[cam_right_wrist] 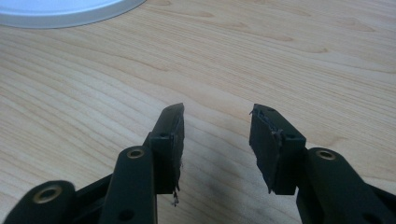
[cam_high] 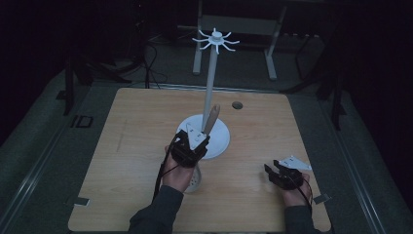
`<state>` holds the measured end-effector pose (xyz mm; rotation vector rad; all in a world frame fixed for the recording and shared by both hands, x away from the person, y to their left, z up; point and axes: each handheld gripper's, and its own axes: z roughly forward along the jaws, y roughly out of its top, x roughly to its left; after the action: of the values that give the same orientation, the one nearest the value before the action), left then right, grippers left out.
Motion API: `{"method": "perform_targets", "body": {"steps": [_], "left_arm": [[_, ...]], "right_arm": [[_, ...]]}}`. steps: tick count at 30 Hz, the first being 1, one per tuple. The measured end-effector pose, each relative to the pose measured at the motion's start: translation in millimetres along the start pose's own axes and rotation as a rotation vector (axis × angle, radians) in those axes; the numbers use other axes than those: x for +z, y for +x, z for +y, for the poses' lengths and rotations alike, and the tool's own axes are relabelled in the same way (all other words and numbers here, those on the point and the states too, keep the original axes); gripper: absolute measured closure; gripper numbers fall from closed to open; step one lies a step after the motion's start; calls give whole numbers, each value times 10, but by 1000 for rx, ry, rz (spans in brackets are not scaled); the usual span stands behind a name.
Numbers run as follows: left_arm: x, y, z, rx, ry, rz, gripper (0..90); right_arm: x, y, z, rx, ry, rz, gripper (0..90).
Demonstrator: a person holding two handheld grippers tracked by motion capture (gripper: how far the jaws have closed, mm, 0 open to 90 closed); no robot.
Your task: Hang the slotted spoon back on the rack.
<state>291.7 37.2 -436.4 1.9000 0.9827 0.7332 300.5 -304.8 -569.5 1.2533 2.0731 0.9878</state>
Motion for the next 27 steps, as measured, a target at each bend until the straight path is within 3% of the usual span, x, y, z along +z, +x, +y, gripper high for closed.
{"method": "perform_targets", "body": {"steps": [7,27], "left_arm": [[-28,15,60,-30,-52,49,750],[60,1,208,-75,-112,169,751]], "right_arm": [[6,11,1,-7,1,-3,548],[13,13,1,-13,2,-5,550]]}}
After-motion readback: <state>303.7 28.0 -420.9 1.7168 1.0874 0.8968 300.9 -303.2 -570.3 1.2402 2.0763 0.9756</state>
